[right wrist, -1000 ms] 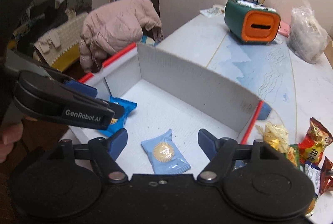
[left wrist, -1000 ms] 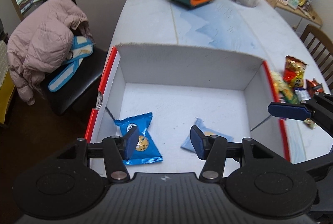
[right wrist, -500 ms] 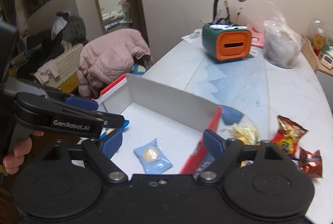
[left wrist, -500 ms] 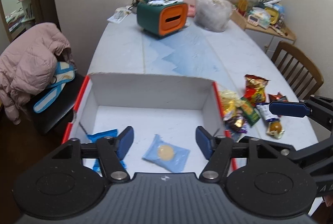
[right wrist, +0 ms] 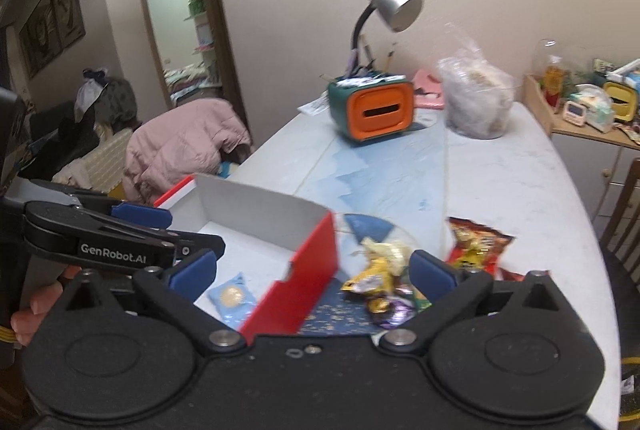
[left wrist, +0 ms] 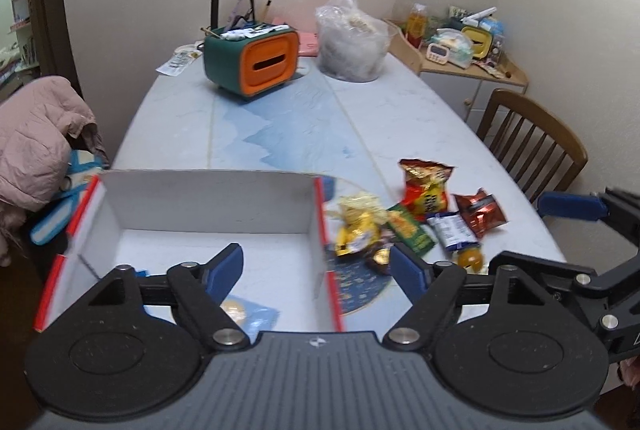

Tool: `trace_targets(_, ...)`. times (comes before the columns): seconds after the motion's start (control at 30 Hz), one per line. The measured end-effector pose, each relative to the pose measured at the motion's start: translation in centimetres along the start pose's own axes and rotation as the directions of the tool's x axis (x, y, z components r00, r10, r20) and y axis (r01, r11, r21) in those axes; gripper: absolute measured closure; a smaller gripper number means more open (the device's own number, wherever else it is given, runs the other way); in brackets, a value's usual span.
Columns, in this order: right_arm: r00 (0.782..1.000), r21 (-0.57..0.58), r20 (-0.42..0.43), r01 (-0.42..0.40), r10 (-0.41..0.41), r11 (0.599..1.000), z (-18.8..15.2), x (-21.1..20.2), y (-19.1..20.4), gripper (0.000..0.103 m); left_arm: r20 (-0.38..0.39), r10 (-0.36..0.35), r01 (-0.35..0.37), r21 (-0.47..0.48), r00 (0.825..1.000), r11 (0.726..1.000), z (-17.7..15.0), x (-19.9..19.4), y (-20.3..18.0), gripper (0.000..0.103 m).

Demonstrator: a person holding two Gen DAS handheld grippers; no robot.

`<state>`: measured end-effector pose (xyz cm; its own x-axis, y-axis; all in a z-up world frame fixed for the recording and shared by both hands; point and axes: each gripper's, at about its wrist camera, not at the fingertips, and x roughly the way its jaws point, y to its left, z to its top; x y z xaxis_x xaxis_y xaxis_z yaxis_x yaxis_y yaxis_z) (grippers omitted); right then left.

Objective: Organize snacks
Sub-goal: 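Withdraw both tools from the box back toward the snack pile, then grasp the brown gold-foil chocolate with the left tool while the right tool grasps the orange yolk pastry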

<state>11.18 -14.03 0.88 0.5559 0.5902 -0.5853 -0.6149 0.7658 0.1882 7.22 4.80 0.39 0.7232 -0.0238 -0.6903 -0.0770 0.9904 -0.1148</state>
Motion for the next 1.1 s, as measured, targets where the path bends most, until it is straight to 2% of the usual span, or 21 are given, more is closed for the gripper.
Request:
trace_targets(0.1,1.0,0.017,-0.003,0.021,-0.021,1.0,-1.0,-0.8,-2.1,0.0,-0.001,-0.028,0.028,-0.018,1.0,0.999,-0.3,0.8,-1.7,0.022)
trace_targets(0.27,0.997,0.02,-0.028,0.072,-0.071,0.997,-2.6,-1.4,-5.5,0.0,0.009,-0.033,0.033,0.008,0.999,0.999,-0.6,2.2,-4.8,0.021)
trace_targets(0.47,0.992,-0.013,-0.071,0.107,-0.107,0.994,-4.3,-1.2,-8.9,0.0,-0.042,-0.014,0.014,-0.005,0.999,1.0,-1.2,5.3,-7.8,0.021)
trace_targets(0.67,0.99,-0.045,-0.118,0.079,-0.084,0.996,-5.7,0.0,-11.7,0.0,-0.109,0.016,-0.021,-0.038,0.994,0.999,-1.8,9.0,-9.7,0.021)
trace_targets(0.93,0.979,-0.026,-0.201,0.037,-0.041,0.999,-7.6,3.8,-14.8,0.003,-0.146,0.079,-0.097,-0.121,0.986,0.988,-2.1,13.7,-9.6,0.022)
trace_targets(1.1,0.97,-0.023,-0.243,0.013,-0.018,1.0,-8.4,6.0,-16.1,0.007,-0.154,0.109,-0.126,-0.108,0.982,0.986,-2.4,15.9,-10.0,0.022)
